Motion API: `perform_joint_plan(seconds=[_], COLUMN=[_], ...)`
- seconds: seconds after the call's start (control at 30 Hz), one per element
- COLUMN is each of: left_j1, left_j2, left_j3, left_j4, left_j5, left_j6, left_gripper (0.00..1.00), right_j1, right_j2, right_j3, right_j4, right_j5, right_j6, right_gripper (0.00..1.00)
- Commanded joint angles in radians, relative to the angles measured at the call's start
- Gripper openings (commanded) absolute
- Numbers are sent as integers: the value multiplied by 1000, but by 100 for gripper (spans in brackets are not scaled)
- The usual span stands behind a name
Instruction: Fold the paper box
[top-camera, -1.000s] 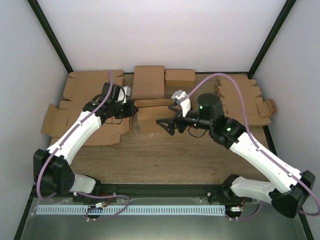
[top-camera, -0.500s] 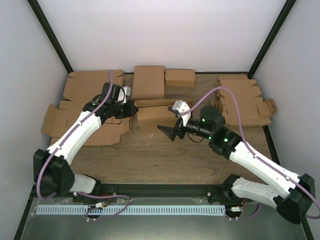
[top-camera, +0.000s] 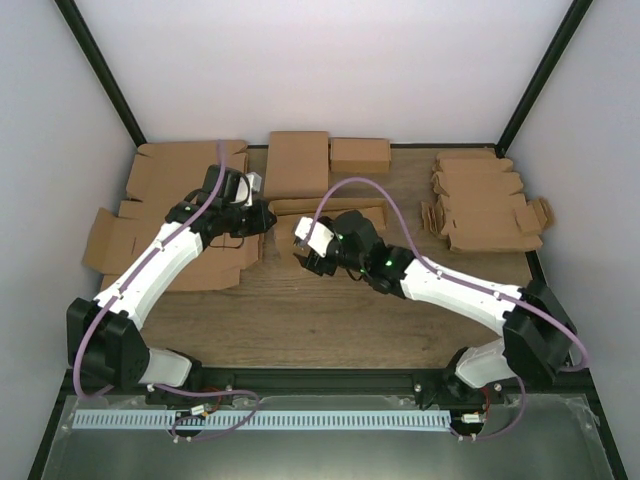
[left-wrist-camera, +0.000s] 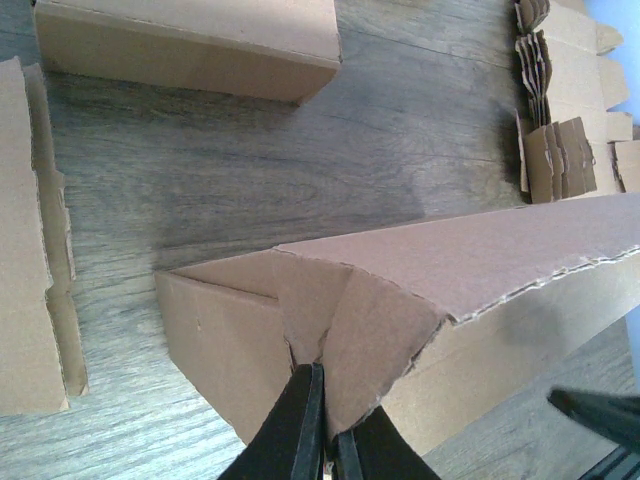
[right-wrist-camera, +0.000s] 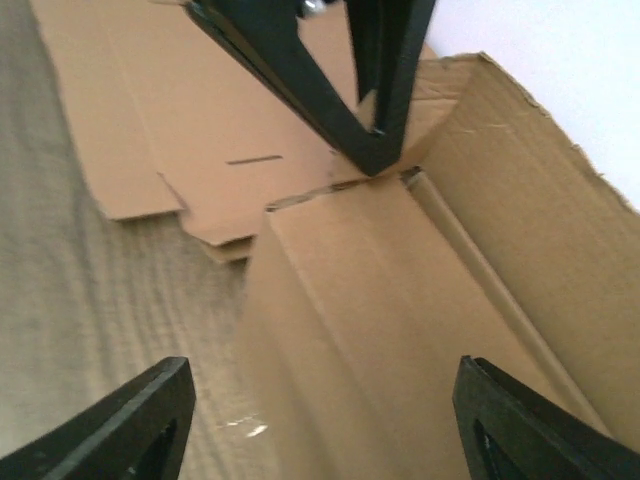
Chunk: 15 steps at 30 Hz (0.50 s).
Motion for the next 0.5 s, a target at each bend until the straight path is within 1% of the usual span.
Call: perform_joint_plan(seconds=[0.0,0.03,0.2,0.33,0.47], left_j1=[-9,-10,-10,-10,-10], left_j2=[16,17,19,22,23], left_j3=[-11,-9,-3,-1,-3], left_j4=[-116,-118,-125,-129,-128], left_j5=[11,12,18,21,28], left_j6=[7,7,7,4,-2], left_gripper=[4,4,4,4,4], right_j1=[5,6,6,6,6], right_j2=[59,67,87,117,153], right_j3=[78,80,59,60,84], right_j4=[56,63,126,141,131], right_j5=[137,144,168,178,185], right_j6=[-64,-64,-63,-68,-65], right_gripper=[69,67,59,57,52])
